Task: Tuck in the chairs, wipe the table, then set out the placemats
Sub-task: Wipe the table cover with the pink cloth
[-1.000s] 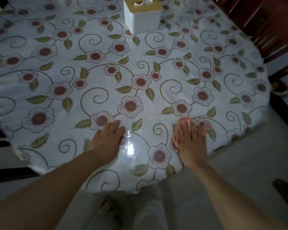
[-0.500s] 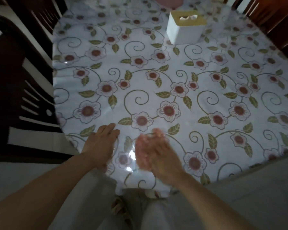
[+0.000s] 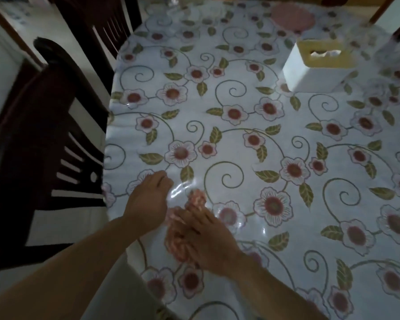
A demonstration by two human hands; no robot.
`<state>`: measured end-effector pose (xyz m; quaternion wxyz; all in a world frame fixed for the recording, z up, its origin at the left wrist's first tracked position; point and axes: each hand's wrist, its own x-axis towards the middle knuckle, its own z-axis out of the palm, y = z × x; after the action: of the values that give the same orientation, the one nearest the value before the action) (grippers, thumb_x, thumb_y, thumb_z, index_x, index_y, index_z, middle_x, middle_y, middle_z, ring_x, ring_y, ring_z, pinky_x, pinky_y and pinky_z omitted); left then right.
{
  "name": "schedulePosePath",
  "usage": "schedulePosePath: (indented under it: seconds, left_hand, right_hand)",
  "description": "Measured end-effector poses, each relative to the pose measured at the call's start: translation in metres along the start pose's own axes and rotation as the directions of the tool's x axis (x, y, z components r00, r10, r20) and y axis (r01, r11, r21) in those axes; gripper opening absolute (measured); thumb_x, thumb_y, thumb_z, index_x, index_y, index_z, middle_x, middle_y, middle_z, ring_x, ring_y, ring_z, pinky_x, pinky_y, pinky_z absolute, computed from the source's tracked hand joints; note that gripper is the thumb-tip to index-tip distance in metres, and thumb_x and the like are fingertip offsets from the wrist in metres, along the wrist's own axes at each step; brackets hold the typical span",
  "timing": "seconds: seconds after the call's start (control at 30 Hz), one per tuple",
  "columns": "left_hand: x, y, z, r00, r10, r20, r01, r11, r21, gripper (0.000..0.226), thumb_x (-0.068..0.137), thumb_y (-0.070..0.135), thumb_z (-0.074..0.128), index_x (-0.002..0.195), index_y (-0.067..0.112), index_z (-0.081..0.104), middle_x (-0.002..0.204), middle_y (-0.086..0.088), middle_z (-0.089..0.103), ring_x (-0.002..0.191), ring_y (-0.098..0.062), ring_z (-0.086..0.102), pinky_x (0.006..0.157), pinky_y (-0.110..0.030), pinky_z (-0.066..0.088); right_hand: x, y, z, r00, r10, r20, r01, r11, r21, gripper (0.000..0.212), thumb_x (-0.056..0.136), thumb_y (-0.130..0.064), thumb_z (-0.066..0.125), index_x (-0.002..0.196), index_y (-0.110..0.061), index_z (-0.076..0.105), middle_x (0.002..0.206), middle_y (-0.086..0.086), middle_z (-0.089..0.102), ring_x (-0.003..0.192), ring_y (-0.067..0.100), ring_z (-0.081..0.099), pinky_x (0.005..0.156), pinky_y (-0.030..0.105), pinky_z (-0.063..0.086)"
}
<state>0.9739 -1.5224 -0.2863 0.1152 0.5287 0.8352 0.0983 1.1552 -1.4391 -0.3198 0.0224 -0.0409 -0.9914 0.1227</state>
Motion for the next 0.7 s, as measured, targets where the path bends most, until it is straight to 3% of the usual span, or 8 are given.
schedulePosePath:
  seconds: [0.1, 0.2, 0.3, 0.37, 0.43, 0.53, 0.6, 0.7]
  left_hand:
    - [0.027, -0.003, -0.006, 0.999, -0.039, -0.022, 0.04, 0.999, 0.014, 0.033, 0.06, 0.0, 0.061, 0.093, 0.006, 0.06, 0.099, -0.015, 0.06, 0.083, -0.035, 0.06, 0.056, -0.037, 0.051]
    - [0.059, -0.007, -0.011, 0.997, -0.076, -0.022, 0.076, 0.997, 0.012, 0.04, 0.058, 0.0, 0.066, 0.098, 0.004, 0.062, 0.103, -0.018, 0.06, 0.087, -0.037, 0.06, 0.06, -0.039, 0.054]
    - [0.086, -0.005, -0.015, 0.993, -0.091, -0.081, 0.091, 0.996, -0.008, 0.031, 0.068, 0.007, 0.047, 0.095, 0.003, 0.062, 0.103, -0.018, 0.061, 0.089, -0.036, 0.059, 0.062, -0.039, 0.054]
    - [0.102, -0.003, -0.017, 0.992, -0.088, -0.092, 0.088, 0.996, -0.009, 0.032, 0.072, 0.017, 0.04, 0.091, 0.004, 0.061, 0.097, -0.016, 0.061, 0.085, -0.034, 0.058, 0.065, -0.039, 0.052]
    - [0.118, -0.004, -0.018, 0.993, -0.094, -0.073, 0.095, 0.995, 0.011, 0.031, 0.066, 0.015, 0.047, 0.091, 0.006, 0.062, 0.096, -0.014, 0.06, 0.086, -0.032, 0.057, 0.072, -0.035, 0.048]
    - [0.141, -0.007, -0.019, 0.99, -0.141, -0.03, 0.14, 0.99, -0.008, 0.038, 0.06, 0.002, 0.058, 0.097, 0.005, 0.063, 0.108, -0.016, 0.058, 0.098, -0.035, 0.056, 0.076, -0.039, 0.05]
    - [0.154, -0.008, -0.022, 0.99, -0.142, -0.008, 0.142, 0.99, 0.025, 0.043, 0.062, -0.001, 0.061, 0.104, 0.005, 0.06, 0.123, -0.017, 0.053, 0.113, -0.036, 0.051, 0.084, -0.041, 0.049]
    - [0.175, -0.01, -0.025, 0.987, -0.158, -0.033, 0.158, 0.987, 0.017, 0.044, 0.071, 0.0, 0.053, 0.114, 0.009, 0.055, 0.138, -0.014, 0.041, 0.128, -0.03, 0.037, 0.098, -0.039, 0.043]
  right_hand:
    - [0.028, 0.072, -0.019, 0.97, 0.239, -0.042, -0.242, 0.968, -0.061, 0.064, 0.086, -0.025, 0.057, 0.145, -0.015, 0.034, 0.152, 0.009, 0.032, 0.143, 0.03, 0.02, 0.114, 0.05, 0.024]
    - [0.038, 0.138, -0.033, 0.773, 0.617, -0.146, -0.619, 0.785, 0.043, 0.063, 0.087, -0.028, 0.039, 0.148, -0.016, 0.027, 0.155, 0.009, 0.025, 0.142, 0.029, 0.02, 0.114, 0.05, 0.022]
    - [0.061, 0.143, -0.034, 0.621, 0.758, -0.2, -0.765, 0.642, 0.057, 0.061, 0.09, -0.032, 0.025, 0.148, -0.013, 0.028, 0.155, 0.013, 0.024, 0.142, 0.034, 0.021, 0.115, 0.051, 0.019]
    - [0.078, 0.12, -0.026, 0.781, 0.592, -0.198, -0.594, 0.803, 0.055, 0.05, 0.095, -0.023, 0.03, 0.143, -0.011, 0.038, 0.15, 0.012, 0.033, 0.138, 0.031, 0.03, 0.113, 0.051, 0.024]
    - [0.084, 0.095, -0.018, 0.956, 0.259, -0.134, -0.25, 0.965, 0.084, 0.044, 0.097, -0.02, 0.036, 0.14, -0.012, 0.044, 0.147, 0.009, 0.039, 0.136, 0.027, 0.035, 0.114, 0.045, 0.026]
    - [0.088, 0.108, -0.025, 0.995, -0.096, -0.036, 0.098, 0.994, 0.038, 0.045, 0.094, -0.028, 0.043, 0.137, -0.017, 0.049, 0.148, 0.006, 0.04, 0.137, 0.031, 0.034, 0.116, 0.043, 0.018]
    - [0.101, 0.141, -0.045, 0.998, -0.055, 0.012, 0.056, 0.997, -0.047, 0.038, 0.092, -0.025, 0.039, 0.127, -0.02, 0.056, 0.135, 0.006, 0.053, 0.127, 0.036, 0.043, 0.112, 0.042, 0.026]
    - [0.108, 0.217, -0.067, 0.894, 0.422, -0.153, -0.42, 0.906, 0.044, 0.03, 0.093, -0.021, 0.037, 0.112, -0.02, 0.061, 0.115, 0.007, 0.056, 0.111, 0.03, 0.05, 0.098, 0.042, 0.04]
